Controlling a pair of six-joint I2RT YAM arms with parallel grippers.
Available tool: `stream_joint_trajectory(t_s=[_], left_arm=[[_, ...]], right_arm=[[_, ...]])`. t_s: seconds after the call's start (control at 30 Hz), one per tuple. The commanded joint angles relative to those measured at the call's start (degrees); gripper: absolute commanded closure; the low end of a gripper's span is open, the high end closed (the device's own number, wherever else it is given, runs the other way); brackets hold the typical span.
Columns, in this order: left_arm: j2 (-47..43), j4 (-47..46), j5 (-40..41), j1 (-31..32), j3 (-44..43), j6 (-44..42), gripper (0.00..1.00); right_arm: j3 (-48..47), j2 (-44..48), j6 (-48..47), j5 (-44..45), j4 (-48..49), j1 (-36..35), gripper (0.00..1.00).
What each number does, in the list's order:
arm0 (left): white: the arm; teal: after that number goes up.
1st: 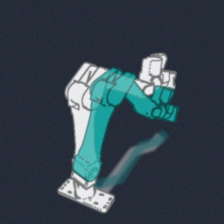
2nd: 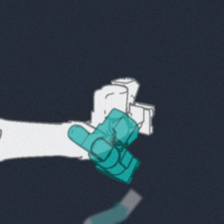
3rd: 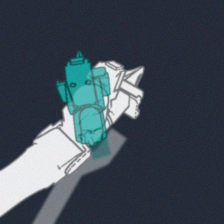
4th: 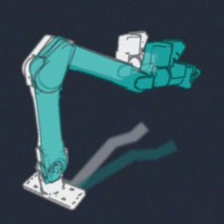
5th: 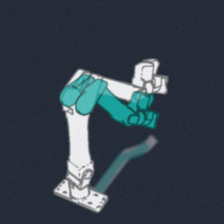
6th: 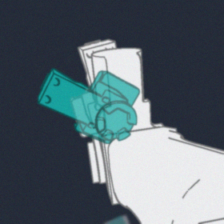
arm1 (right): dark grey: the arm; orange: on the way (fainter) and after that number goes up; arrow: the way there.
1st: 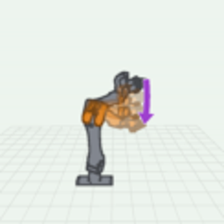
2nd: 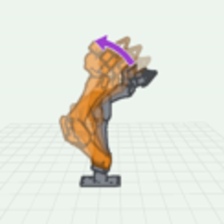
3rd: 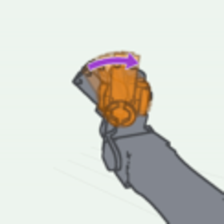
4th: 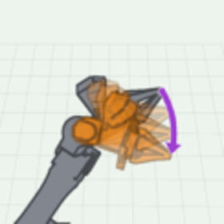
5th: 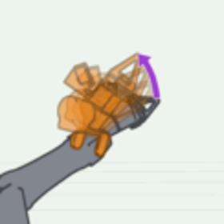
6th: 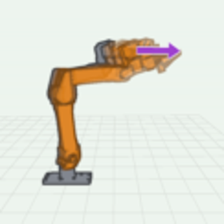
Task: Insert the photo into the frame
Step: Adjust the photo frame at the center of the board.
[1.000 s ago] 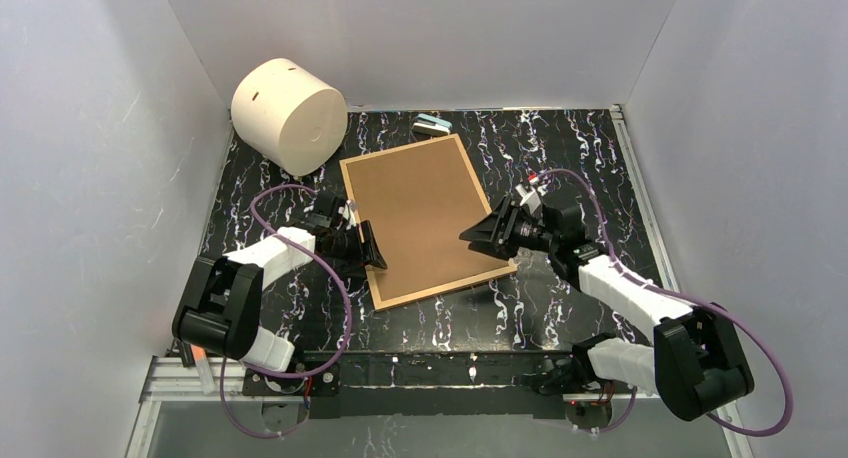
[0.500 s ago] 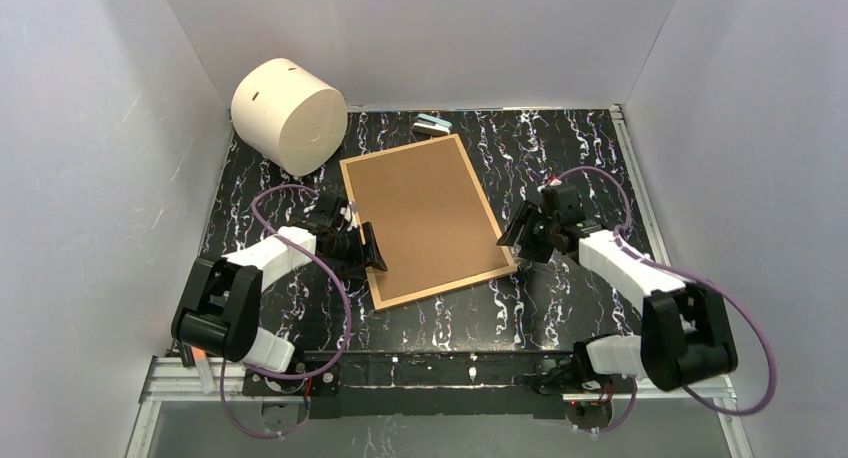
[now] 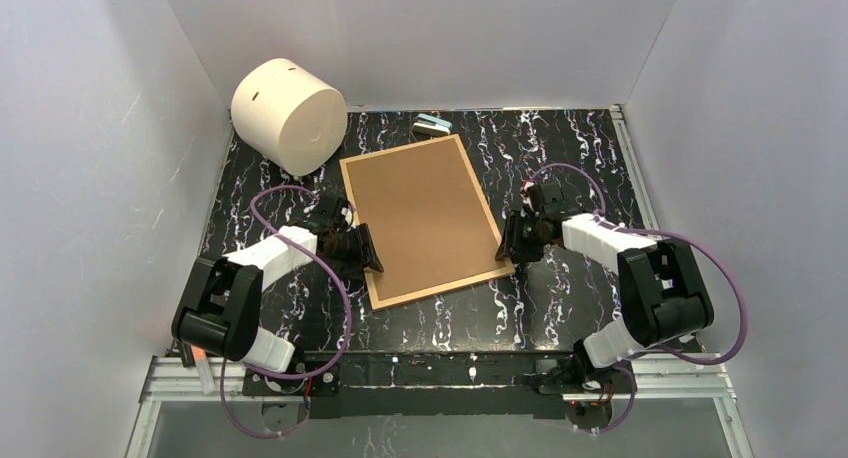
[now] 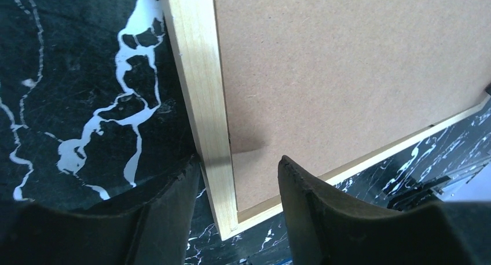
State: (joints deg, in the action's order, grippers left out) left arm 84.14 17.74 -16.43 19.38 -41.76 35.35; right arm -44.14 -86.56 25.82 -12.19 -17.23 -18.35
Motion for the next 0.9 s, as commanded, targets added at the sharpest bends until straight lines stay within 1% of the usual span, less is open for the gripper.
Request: stream_joint_trajectory(t_s=[0.0,0.13,0.2,0.3,0.37,0.43,0.53,0.57,0.63,0.67,0.8,0.87], left_arm=[[1.2,5.7,7.7,0.1,0.5,0.3,0.50],[-0.3,5.5,9.1,0.1,0.2,0.9,0.51],[-1.1,5.8,9.9,0.1,-0.5,0.5,0.49],[-3.0,6.5,12.2,0.0,-1.1,0.2,0.40],[-4.2,8.2,15.3,-0.3,-1.7,0.2,0.35],[-5.4,9.5,18.9,-1.1,-2.2,-0.1,0.26],[-6.9,10.2,20.5,-3.1,-3.9,-1.3,0.16],[-7.0,10.2,20.6,-3.6,-4.7,-1.7,0.13],[-6.4,9.6,19.8,-4.6,-6.7,-2.7,0.11],[-5.6,9.3,19.2,-4.8,-7.8,-2.9,0.11],[-0.5,7.8,17.4,-5.4,-12.7,-2.9,0.11],[2.2,6.9,18.9,-5.5,-14.7,-2.3,0.13]], right_arm=[[-1.0,-1.8,-3.3,2.2,-3.7,-2.9,0.50],[-0.4,-1.6,-3.0,4.8,-6.3,-6.3,0.59],[0.2,-0.4,-2.2,4.7,-7.6,-7.8,0.64],[2.1,3.6,-0.7,3.1,-9.1,-9.9,0.64],[3.6,6.9,0.4,1.9,-10.1,-11.1,0.64],[4.1,9.8,2.3,3.2,-11.8,-11.3,0.59],[0.8,11.6,4.6,9.2,-13.4,-10.8,0.42],[-1.1,11.0,4.8,10.6,-13.2,-10.4,0.38],[-5.3,8.3,4.8,11.8,-12.1,-9.4,0.30],[-7.6,6.4,4.7,13.1,-11.3,-8.9,0.28],[-16.4,-3.8,2.7,13.5,-7.2,-5.4,0.24],[-20.8,-9.0,1.6,12.6,-5.7,-3.2,0.24]])
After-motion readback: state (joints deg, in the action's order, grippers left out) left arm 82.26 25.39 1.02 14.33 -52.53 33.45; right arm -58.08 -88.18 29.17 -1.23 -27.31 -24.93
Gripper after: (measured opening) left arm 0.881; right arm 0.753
